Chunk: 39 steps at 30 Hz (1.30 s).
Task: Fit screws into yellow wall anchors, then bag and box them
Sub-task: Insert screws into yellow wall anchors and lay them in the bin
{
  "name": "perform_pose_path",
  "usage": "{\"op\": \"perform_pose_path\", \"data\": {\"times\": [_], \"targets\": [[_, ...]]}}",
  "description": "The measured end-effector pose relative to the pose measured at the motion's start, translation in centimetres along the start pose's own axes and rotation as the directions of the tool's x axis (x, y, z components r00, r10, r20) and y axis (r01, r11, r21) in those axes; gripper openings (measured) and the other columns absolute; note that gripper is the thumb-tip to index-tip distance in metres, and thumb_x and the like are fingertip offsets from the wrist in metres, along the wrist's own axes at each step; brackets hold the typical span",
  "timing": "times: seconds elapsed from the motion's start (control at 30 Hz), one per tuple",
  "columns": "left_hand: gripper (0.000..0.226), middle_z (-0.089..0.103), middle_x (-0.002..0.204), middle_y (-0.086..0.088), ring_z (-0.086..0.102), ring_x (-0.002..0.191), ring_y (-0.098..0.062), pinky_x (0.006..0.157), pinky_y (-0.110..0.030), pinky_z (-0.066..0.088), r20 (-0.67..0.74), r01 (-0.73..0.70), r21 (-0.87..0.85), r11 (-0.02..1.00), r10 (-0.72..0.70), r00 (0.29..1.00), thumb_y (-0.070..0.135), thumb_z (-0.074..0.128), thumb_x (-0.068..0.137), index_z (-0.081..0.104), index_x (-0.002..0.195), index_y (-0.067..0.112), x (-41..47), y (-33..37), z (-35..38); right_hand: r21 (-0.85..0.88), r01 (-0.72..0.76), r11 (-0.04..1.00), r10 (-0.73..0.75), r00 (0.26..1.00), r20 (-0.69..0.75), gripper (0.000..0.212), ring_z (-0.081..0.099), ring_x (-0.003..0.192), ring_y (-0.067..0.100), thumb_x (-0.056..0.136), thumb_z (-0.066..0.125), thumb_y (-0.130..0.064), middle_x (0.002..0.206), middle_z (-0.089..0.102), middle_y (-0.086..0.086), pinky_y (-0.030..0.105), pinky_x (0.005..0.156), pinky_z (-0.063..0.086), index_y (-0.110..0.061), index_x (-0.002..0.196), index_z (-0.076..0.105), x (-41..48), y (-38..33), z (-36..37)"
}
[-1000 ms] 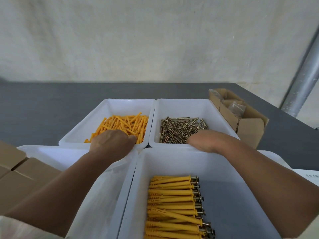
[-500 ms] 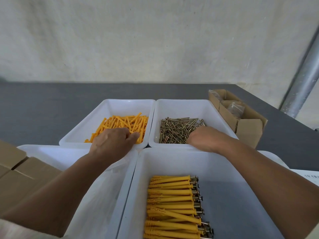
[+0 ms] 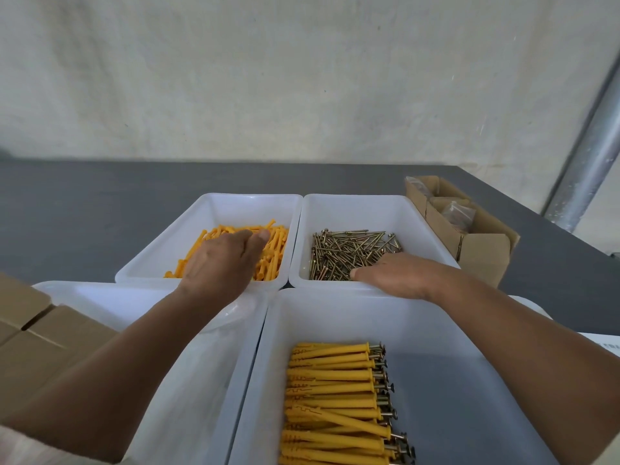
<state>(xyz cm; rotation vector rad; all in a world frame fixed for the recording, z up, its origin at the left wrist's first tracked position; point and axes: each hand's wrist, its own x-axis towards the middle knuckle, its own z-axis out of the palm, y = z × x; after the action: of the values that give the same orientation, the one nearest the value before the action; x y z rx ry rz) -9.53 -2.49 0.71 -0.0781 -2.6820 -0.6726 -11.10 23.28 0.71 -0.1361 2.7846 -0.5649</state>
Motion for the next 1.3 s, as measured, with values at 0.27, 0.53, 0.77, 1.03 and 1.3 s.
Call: {"op": "perform_pose_path", "data": {"times": [0.27,0.53,0.77,1.03,1.3], "targets": [[0.071,0.047,0.057,0.003,0.042,0.05,-0.009,0.056,-0.025,0.035,0.177,0.025,-0.401,0.916,0.051,0.983,0.074,0.025,0.086,0.068,0.069,0.021,-1.4,3.9,-1.1,0.105,0.073,0.992,-0.056,0.986,-0.159,0.047,0.042,0.053,0.014,0.089,0.058,-0.044,0.051,0.042,-0.006,0.029,0.053,0.031,-0.018,0.054,0.043,-0.3,0.1,0.0],[0.061,0.057,0.072,-0.006,0.049,0.056,-0.014,0.046,-0.024,0.041,0.759,0.732,-0.651,0.203,0.18,0.625,0.065,0.047,0.085,0.073,0.085,0.01,-2.8,5.9,-0.8,0.193,0.194,0.962,-0.129,0.944,-0.304,0.015,0.059,0.075,0.0,0.087,0.062,-0.025,0.078,0.067,-0.016,0.017,0.058,0.037,-0.033,0.076,0.068,-1.2,0.7,0.3],[0.022,0.056,0.074,-0.01,0.053,0.062,-0.016,0.053,-0.023,0.05,0.715,0.723,-0.691,-0.001,0.151,0.683,0.018,0.056,0.086,0.07,0.077,0.004,-3.5,5.6,0.1,0.234,0.27,0.934,-0.166,0.908,-0.384,0.028,0.057,0.084,-0.005,0.092,0.061,-0.016,0.084,0.064,-0.024,0.011,0.064,0.036,-0.04,0.078,0.067,-1.9,1.1,0.1],[0.024,0.053,0.07,0.001,0.052,0.061,-0.007,0.057,-0.019,0.05,0.499,0.49,-0.865,0.106,0.107,0.86,0.031,0.065,0.081,0.079,0.095,0.017,-3.1,5.4,0.0,0.539,0.352,0.765,-0.123,0.902,-0.414,0.024,0.064,0.073,0.006,0.085,0.069,-0.008,0.077,0.074,-0.009,0.019,0.069,0.051,-0.03,0.078,0.077,-3.2,1.1,0.1],[0.012,0.062,0.062,-0.005,0.061,0.055,-0.01,0.053,-0.021,0.055,0.496,0.494,-0.867,-0.063,-0.041,0.867,0.012,0.053,0.098,0.061,0.098,0.003,-2.9,5.2,-0.2,0.743,0.435,0.508,-0.108,0.888,-0.446,0.021,0.055,0.055,0.012,0.067,0.052,-0.009,0.059,0.062,0.004,0.024,0.053,0.045,-0.017,0.057,0.069,-4.3,-0.1,-1.3]]}}
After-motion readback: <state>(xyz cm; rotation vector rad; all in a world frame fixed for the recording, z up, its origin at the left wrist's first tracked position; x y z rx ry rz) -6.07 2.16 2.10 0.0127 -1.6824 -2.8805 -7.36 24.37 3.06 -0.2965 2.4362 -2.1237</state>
